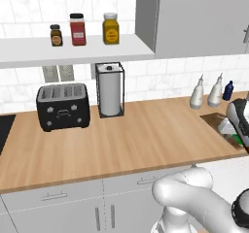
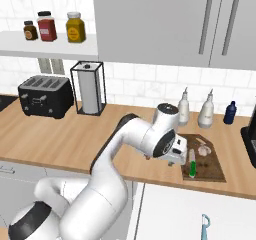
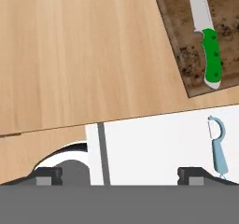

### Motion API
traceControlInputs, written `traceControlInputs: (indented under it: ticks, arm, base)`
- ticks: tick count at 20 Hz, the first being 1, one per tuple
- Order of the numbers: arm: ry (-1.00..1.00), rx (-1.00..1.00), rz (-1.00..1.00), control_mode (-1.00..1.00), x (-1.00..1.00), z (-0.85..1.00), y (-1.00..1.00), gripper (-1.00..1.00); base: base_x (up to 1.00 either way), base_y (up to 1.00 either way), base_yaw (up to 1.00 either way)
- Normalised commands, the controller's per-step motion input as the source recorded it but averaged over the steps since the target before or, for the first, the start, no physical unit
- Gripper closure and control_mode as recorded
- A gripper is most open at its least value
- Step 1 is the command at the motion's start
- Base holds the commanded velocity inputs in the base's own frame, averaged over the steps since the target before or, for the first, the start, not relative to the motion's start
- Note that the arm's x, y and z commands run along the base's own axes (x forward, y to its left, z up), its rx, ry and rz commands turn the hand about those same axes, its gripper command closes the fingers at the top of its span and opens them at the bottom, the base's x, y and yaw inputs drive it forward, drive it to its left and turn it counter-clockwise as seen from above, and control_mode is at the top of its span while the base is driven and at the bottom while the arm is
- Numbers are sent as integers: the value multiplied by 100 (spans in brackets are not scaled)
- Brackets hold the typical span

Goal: Place the appropriate cutting tool for cutting the garlic skin on the cutting board.

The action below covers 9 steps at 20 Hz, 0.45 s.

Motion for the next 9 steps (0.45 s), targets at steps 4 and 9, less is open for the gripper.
traceControlInputs:
  ticks: [4,9]
  arm:
    - [0,-19,4,-100,-47,73,100,-100]
    - [1,-20,3,-100,-16,74,97,-100]
  base:
    - [0,0,0]
    - [0,0,0]
